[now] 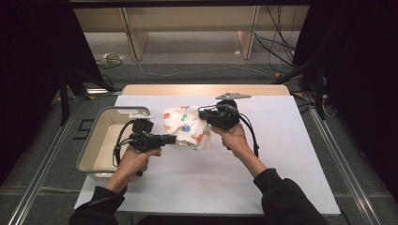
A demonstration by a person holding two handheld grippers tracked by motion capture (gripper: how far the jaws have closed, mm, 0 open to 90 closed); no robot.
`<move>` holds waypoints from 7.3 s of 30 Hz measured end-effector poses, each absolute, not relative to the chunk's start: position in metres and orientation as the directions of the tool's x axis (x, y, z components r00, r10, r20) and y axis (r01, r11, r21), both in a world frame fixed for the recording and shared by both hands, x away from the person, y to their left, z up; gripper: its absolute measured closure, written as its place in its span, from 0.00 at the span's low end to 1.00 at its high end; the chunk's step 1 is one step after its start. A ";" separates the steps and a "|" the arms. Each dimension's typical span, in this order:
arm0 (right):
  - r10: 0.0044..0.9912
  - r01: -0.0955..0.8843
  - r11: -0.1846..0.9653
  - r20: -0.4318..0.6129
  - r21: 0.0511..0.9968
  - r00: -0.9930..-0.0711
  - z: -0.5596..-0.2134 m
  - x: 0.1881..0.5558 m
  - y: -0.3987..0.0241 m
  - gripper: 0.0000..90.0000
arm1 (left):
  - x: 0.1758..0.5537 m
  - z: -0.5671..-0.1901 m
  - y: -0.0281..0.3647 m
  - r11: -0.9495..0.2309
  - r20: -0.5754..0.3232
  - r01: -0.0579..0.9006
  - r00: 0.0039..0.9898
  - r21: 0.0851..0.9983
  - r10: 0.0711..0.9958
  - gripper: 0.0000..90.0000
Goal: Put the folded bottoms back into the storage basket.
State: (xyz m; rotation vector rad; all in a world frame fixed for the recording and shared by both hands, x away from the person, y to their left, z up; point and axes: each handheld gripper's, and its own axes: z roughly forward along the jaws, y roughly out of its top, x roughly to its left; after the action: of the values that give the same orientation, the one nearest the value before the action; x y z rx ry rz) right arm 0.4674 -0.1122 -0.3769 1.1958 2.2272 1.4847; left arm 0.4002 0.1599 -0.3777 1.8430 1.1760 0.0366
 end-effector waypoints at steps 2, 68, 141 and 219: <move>0.717 0.506 0.164 0.250 0.847 -0.650 -0.375 0.468 -0.109 0.87 | 0.399 -0.377 0.163 -0.111 -0.420 0.701 0.538 0.704 0.731 0.89; 0.667 0.483 0.209 0.237 0.851 -0.706 -0.346 0.490 0.016 0.86 | 0.391 -0.347 0.283 0.045 -0.422 0.681 0.400 0.731 0.814 0.89; 0.644 0.479 0.286 0.204 0.830 -0.738 -0.362 0.486 0.099 0.86 | 0.387 -0.358 0.352 0.131 -0.453 0.739 0.254 0.661 0.854 0.89; 0.658 0.515 0.288 0.224 0.807 -0.719 -0.369 0.487 0.079 0.28 | 0.397 -0.370 0.332 0.054 -0.360 0.775 0.231 0.630 0.904 0.26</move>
State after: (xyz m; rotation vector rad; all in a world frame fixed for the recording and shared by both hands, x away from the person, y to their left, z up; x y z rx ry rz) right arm 0.4871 0.0790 -0.3695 1.1007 2.3958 1.4102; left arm 0.3966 0.3319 -0.3700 1.7386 1.5649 0.2132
